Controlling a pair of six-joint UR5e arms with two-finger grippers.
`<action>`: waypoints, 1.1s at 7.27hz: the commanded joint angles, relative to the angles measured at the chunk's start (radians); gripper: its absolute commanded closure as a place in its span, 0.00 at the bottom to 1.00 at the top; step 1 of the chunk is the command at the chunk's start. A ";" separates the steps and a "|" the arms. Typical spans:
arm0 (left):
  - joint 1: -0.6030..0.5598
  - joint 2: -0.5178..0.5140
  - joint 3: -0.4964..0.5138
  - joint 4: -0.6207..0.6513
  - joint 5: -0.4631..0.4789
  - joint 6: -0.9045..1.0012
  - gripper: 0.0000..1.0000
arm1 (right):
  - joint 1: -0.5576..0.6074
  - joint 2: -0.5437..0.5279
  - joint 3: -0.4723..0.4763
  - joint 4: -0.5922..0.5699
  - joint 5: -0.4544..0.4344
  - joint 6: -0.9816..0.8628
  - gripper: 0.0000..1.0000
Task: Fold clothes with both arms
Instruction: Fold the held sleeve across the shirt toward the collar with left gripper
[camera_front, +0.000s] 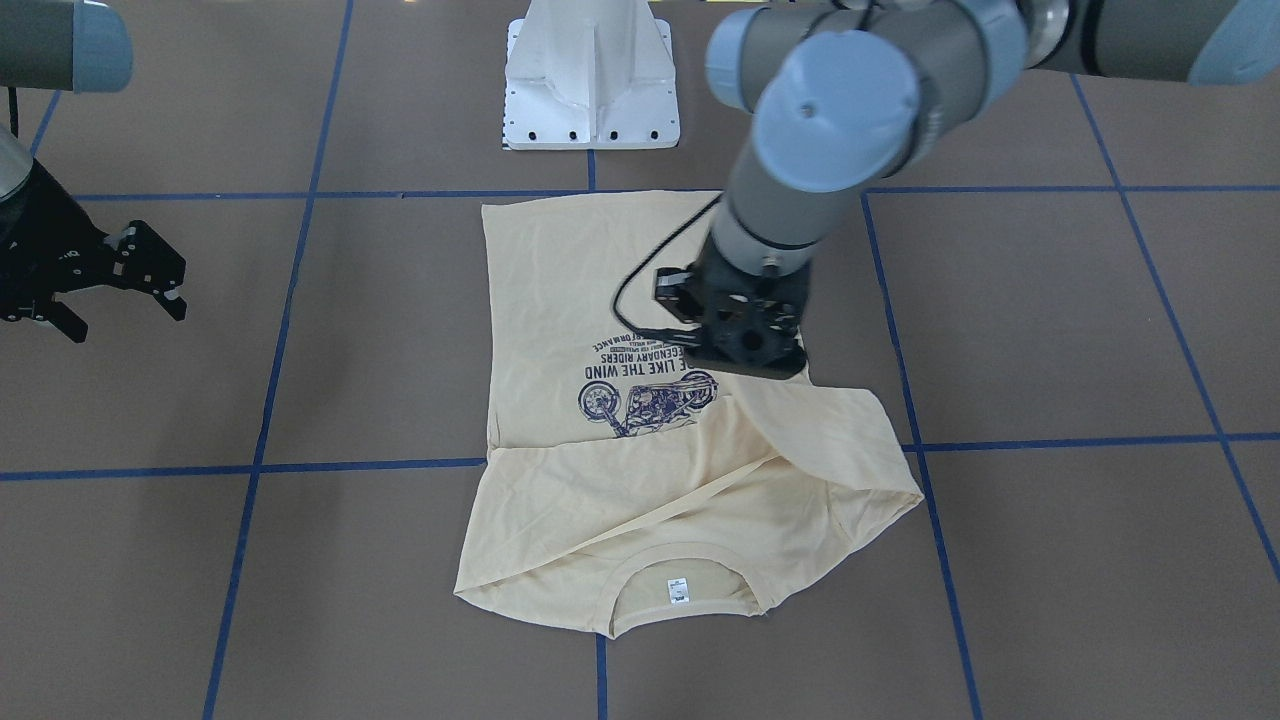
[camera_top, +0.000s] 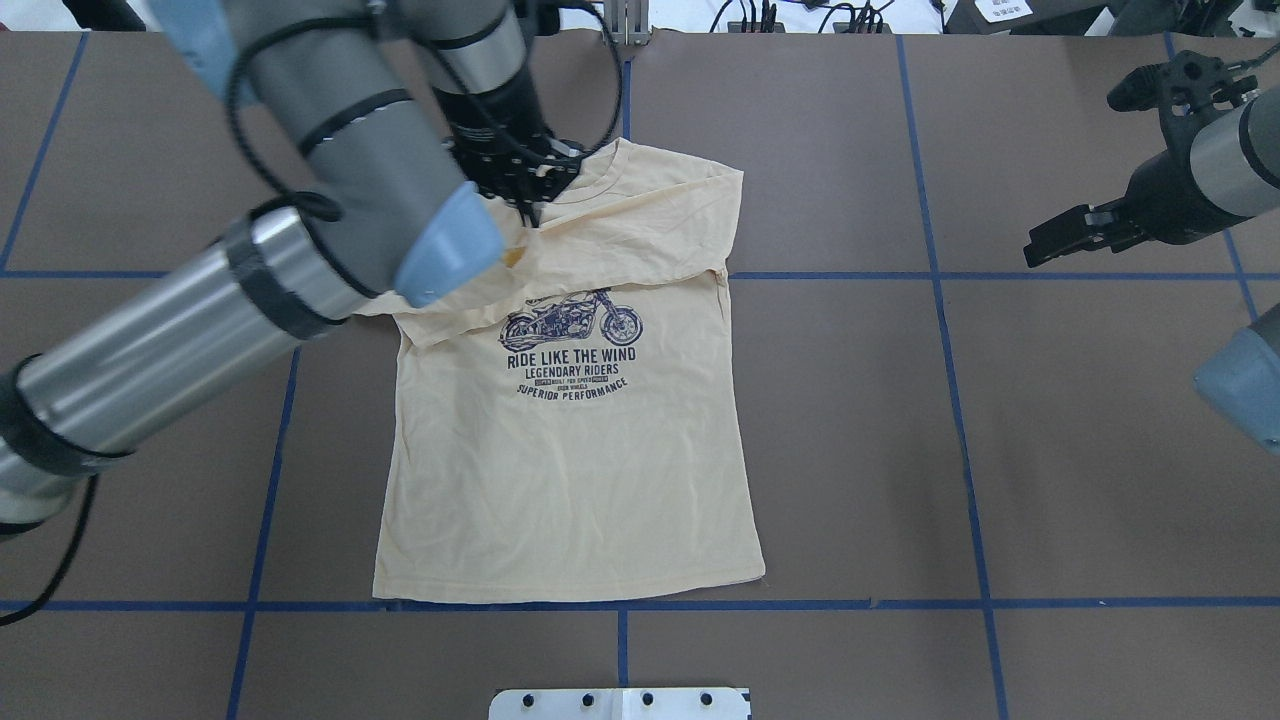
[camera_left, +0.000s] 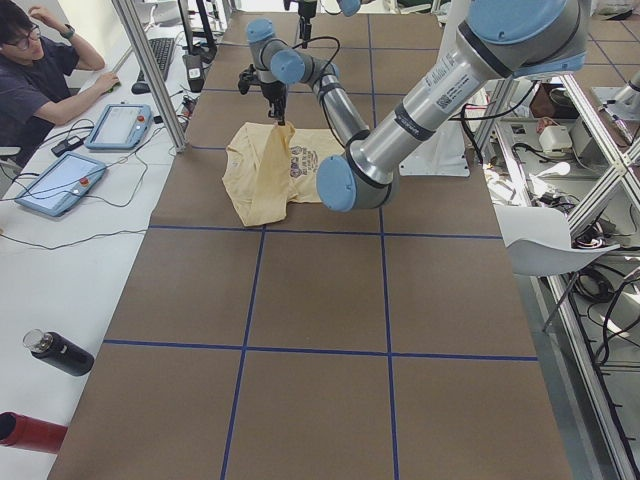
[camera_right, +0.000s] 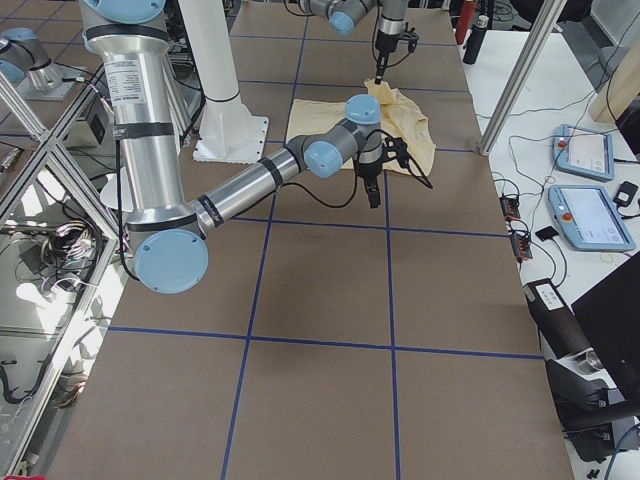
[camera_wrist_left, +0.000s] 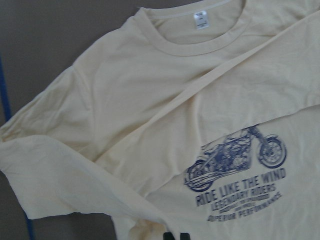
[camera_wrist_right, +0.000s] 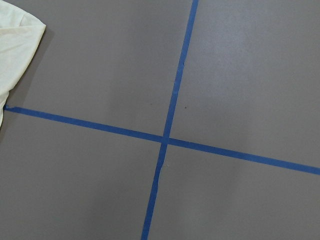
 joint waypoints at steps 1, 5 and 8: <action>0.121 -0.207 0.320 -0.155 0.079 -0.149 1.00 | 0.000 0.000 -0.002 0.000 0.000 0.002 0.00; 0.155 -0.211 0.367 -0.272 0.108 -0.211 0.01 | 0.000 0.000 -0.003 0.000 0.000 0.004 0.00; 0.152 -0.154 0.280 -0.279 0.110 -0.202 0.00 | -0.003 0.005 -0.003 0.000 0.000 0.019 0.00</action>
